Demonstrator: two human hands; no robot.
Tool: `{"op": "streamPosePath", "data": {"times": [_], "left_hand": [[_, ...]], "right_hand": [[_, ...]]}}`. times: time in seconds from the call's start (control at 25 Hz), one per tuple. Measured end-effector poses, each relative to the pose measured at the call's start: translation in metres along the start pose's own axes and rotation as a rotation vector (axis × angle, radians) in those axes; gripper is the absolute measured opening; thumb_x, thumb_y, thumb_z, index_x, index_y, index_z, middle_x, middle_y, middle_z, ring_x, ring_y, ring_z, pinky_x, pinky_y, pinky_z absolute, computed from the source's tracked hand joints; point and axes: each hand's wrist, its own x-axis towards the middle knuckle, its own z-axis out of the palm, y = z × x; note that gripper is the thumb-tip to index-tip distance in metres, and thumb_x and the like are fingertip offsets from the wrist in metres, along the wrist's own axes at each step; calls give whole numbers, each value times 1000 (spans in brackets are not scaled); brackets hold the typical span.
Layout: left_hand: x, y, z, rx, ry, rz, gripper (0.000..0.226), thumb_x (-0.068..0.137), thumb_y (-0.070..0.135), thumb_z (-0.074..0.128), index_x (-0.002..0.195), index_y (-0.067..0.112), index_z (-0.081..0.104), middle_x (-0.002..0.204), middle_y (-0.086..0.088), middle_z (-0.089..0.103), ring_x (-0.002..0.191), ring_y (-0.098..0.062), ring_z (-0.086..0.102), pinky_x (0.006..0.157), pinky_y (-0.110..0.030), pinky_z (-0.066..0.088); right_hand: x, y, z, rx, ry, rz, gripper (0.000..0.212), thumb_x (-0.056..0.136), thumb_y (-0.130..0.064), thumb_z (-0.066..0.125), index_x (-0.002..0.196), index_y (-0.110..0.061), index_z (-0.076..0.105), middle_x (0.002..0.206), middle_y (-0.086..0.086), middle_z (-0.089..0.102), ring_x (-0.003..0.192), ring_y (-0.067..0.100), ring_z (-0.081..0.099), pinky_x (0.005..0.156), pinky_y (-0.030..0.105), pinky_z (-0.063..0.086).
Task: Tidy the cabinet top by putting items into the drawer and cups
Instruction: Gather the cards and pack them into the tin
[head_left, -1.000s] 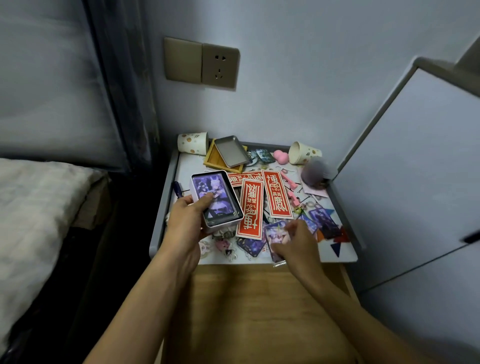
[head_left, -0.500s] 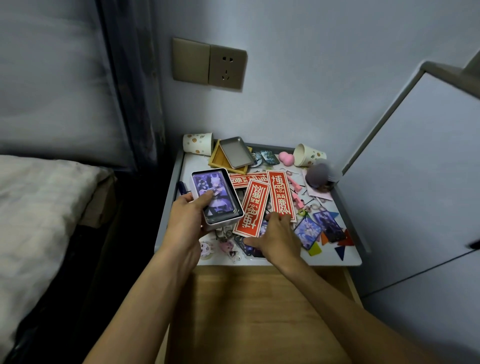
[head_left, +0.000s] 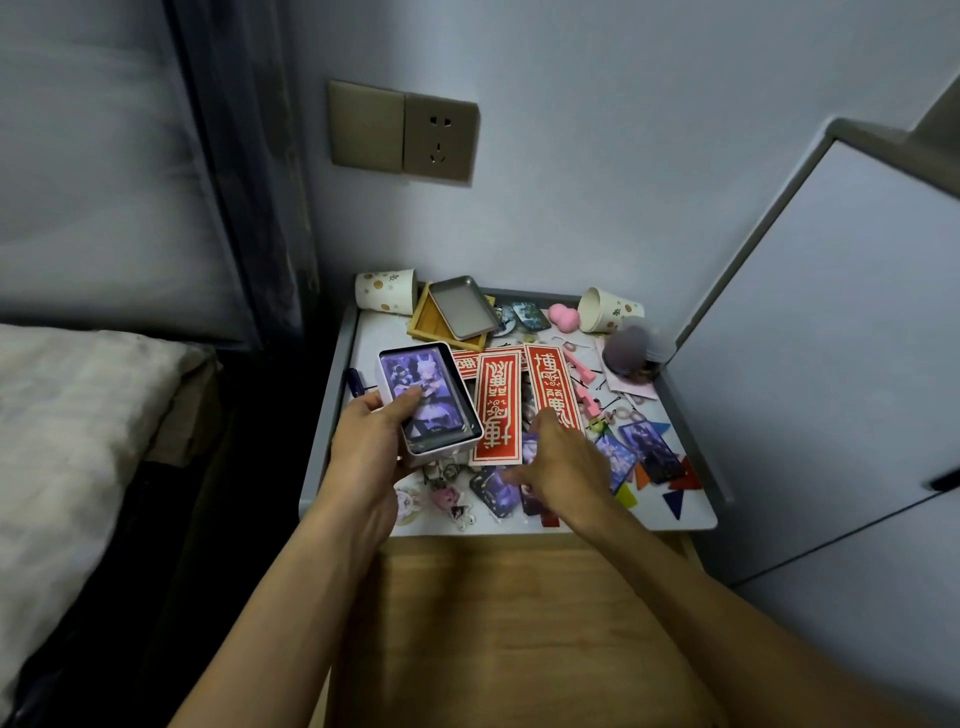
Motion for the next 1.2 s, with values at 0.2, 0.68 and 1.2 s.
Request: {"op": "streamPosePath", "data": {"times": [0.2,0.68,1.2], "left_hand": [[2,-2,3,16,-16,2,19,94,17,61,110,7,60,77,-2,75,63,-16,71,60,-32,58],[4,-12,10,126,-210,-97,21,89,14,66,107,5,60,101,-19,73,77,-27,69,80,-45,55],[4,-20,15,102,-288,-121,12,92,15,63,97,5,60,92,-14,74,79,-29,69,95,-58,46]], "right_hand": [[17,7,-27,19,-35,40,42,83,-38,73,118,-23,55,107,2,66,89,21,63,80,36,51],[9,-4,-124,470,-143,-190,48,79,-18,80,119,-7,57,108,10,67,94,27,68,68,36,60],[21,-39,-71,663,-145,-48,20,90,-13,67,107,-7,60,99,14,71,84,27,71,64,38,61]]}}
